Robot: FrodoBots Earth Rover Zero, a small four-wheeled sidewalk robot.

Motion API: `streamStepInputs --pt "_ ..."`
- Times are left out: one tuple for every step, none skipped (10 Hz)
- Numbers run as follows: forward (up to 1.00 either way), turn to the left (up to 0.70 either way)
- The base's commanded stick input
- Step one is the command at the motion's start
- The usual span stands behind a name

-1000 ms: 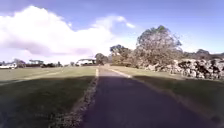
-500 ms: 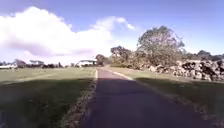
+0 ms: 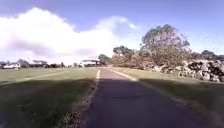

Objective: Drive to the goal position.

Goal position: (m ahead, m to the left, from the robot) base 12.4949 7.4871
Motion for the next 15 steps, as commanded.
streamStepInputs --pt "0.7 0.02" --pt "0.7 0.02" --pt "0.7 0.02" --pt "0.7 0.03" --pt "0.7 0.04" --pt "0.7 0.14" --pt "0.7 0.14" --pt "0.7 0.1" --pt "0.7 0.04" --pt "0.7 0.01" --pt "0.7 0.0" --pt "0.7 0.0" --pt "0.7 0.01" --pt "0.7 0.0" --pt "0.7 0.01"
